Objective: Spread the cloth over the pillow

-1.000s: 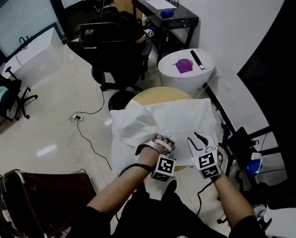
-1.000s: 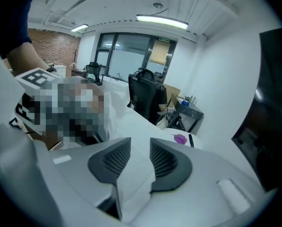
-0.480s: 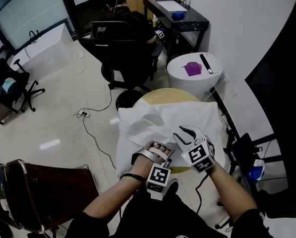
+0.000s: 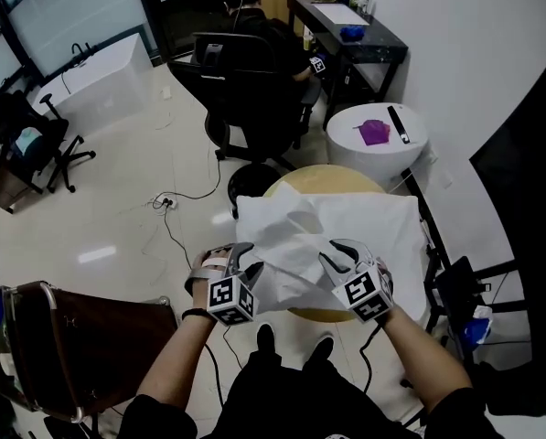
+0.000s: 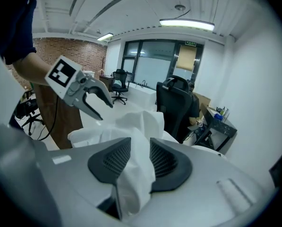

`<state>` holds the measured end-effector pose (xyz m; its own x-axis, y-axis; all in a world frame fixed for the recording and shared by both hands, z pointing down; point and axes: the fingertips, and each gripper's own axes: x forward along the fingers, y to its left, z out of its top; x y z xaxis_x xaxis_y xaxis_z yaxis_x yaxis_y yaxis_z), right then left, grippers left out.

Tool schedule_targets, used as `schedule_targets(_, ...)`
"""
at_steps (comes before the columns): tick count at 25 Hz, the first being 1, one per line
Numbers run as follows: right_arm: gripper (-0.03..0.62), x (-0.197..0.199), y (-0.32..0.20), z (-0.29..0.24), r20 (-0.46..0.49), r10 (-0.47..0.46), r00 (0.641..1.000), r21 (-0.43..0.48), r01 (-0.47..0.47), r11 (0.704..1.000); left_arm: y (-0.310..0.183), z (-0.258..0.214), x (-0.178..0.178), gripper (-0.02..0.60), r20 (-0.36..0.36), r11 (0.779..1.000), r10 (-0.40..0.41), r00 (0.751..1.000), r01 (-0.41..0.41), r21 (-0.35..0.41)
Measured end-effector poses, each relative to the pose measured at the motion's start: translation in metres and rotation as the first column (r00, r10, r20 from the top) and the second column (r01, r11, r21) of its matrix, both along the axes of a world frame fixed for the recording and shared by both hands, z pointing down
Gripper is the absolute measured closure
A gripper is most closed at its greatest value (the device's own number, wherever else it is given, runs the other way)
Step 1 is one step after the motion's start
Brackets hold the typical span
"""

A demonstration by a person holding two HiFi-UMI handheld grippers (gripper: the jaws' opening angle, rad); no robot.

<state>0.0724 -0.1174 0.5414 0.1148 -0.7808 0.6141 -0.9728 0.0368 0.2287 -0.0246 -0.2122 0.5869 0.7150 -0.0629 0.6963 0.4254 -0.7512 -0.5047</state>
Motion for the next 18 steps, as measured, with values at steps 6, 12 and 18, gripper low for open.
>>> schedule_targets(6, 0.456, -0.013, -0.014, -0.002, 0.005, -0.001, 1.000, 0.009, 0.001, 1.000, -0.050, 0.038, -0.005, 0.391, 0.067, 0.936, -0.206, 0.976, 0.217, -0.279)
schedule_targets(12, 0.456, -0.014, -0.021, -0.003, 0.014, 0.046, 0.999, 0.014, -0.046, 0.999, -0.051, 0.069, -0.008, 0.413, 0.187, 0.598, -0.389, 0.902, 0.402, -0.693)
schedule_targets(18, 0.456, -0.016, -0.024, 0.001, 0.026, 0.068, 0.997, 0.027, -0.069, 0.997, -0.058, 0.063, 0.001, 0.391, 0.195, 0.497, -0.364, 0.911, 0.367, -0.787)
